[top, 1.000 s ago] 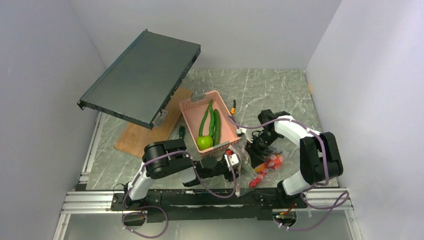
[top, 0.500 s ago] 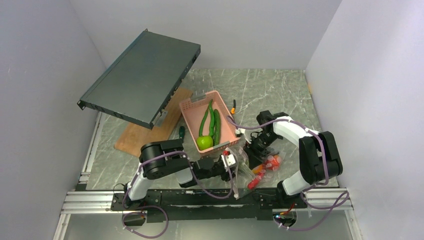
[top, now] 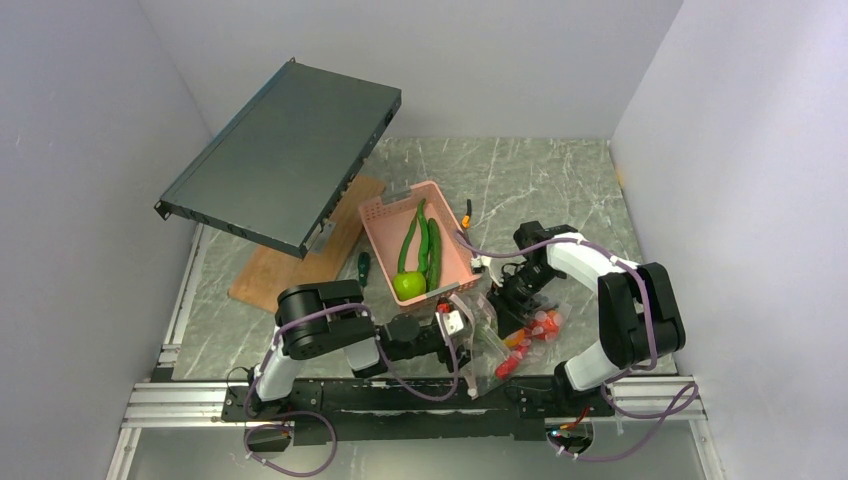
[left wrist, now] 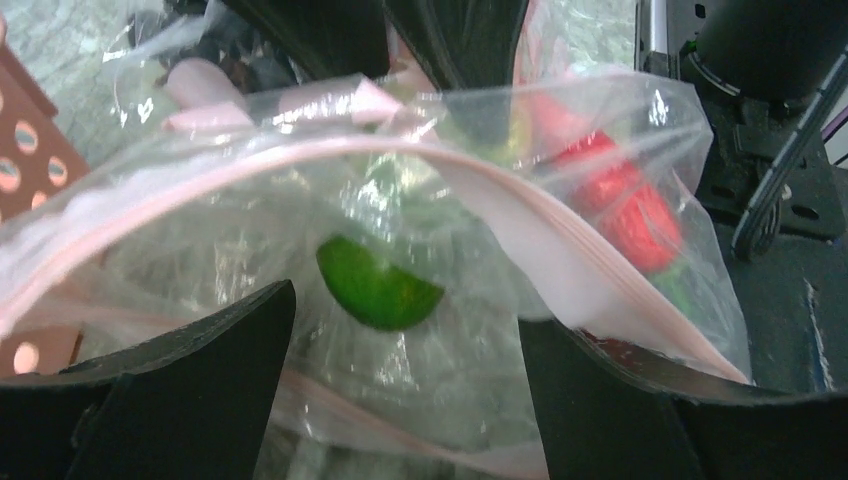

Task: Open the zip-top bag and remove the fake food
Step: Pick up the fake fruit from the zipper food storage bag.

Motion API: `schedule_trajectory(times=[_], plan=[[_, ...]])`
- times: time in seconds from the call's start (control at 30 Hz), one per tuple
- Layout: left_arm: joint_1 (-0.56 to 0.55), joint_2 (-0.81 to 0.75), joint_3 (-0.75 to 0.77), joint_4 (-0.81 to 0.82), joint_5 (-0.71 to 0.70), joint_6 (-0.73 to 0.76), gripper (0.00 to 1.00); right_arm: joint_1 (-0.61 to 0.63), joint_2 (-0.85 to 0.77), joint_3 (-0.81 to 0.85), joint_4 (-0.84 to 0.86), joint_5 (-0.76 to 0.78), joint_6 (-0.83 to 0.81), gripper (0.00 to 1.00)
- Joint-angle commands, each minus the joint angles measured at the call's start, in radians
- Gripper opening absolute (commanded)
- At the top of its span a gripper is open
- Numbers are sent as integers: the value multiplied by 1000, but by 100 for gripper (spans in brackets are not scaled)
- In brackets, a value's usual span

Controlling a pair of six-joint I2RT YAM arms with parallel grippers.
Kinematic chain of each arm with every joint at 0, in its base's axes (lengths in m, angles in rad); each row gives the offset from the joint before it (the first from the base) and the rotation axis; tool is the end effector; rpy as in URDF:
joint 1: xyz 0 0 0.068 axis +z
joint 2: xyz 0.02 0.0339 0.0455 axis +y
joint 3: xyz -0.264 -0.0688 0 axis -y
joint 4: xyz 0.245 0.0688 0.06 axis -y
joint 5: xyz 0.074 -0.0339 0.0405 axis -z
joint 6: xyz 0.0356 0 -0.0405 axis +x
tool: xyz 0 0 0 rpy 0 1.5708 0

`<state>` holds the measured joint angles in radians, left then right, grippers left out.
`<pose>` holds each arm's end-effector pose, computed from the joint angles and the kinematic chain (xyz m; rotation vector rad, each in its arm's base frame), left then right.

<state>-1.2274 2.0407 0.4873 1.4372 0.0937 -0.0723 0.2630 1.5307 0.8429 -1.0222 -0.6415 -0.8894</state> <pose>0.1021 -0.2954 0.0923 1.0448 1.4659 -1.0357 0.2094 0.0784 0.1666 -1.5296 2.4779 0.9827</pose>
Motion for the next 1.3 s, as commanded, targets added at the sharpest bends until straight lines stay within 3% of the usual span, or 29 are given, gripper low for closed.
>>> schedule_trajectory(times=[0.0,0.07,0.27,0.33,0.37,0.43,0.47,0.53,0.6,0.8,0.97,1.13,1.27], plan=[[-2,-29,105,-89,32,39,85,10,23,-30,111,74,-37,32],[-2,-23,158,-165,44,49,85,13,22,-31,113,74,-39,32],[2,2,203,-182,49,42,86,17,24,-33,113,72,-39,32],[2,6,221,-207,54,41,82,17,24,-33,117,76,-36,32],[3,6,228,-221,61,41,71,17,22,-34,119,79,-34,32],[5,-1,233,-250,62,34,33,17,19,-40,129,91,-29,32],[6,-8,222,-250,59,35,20,17,16,-45,136,101,-26,33],[5,-34,180,-225,47,33,7,14,9,-52,147,125,-17,36],[4,-74,132,-223,37,37,0,1,-1,-54,152,133,-13,41],[5,-189,34,-329,-10,42,0,-63,-57,-53,142,120,-22,60],[4,-271,20,-445,-54,18,0,-76,-76,-80,174,165,-17,62],[3,-351,26,-555,-44,-22,0,-80,-74,-98,220,217,9,56],[3,-417,30,-661,-38,-60,0,-100,-85,-103,253,235,31,40]])
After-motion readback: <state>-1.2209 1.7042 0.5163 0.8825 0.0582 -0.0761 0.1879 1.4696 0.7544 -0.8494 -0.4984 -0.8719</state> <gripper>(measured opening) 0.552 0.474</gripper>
